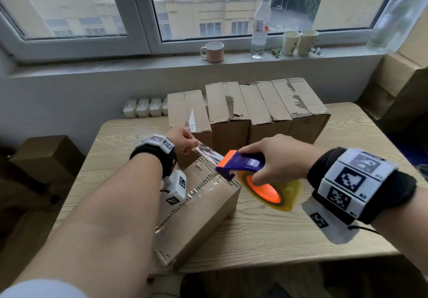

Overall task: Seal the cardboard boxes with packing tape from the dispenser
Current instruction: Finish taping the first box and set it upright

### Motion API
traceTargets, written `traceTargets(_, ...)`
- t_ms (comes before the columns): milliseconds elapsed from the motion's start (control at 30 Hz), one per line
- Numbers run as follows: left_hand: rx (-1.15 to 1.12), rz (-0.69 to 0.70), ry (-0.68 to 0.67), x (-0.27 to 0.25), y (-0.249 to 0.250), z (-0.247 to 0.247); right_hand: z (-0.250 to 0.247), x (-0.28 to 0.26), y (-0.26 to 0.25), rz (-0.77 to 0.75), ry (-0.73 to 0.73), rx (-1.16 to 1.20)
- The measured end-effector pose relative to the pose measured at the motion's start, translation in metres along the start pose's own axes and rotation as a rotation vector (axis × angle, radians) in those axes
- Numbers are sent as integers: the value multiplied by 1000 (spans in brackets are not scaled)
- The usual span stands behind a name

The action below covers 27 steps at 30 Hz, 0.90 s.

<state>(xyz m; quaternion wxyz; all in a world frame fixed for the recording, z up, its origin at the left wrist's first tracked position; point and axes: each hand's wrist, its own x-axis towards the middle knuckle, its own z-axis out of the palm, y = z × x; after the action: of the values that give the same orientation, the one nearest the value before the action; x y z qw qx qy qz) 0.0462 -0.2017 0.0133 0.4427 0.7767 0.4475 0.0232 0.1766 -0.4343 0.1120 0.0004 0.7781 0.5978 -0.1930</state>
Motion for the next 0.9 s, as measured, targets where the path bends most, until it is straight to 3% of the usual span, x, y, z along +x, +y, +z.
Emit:
traceTargets(200,240,26,8,2,-5,22,14,1,-11,0,-63,-26)
traceTargets(567,319,45,111,2,-6,30,25,13,-17,40,-60,-23)
traceTargets(900,278,32,121,7,-11,36,26,18,-19,77,-104,-50)
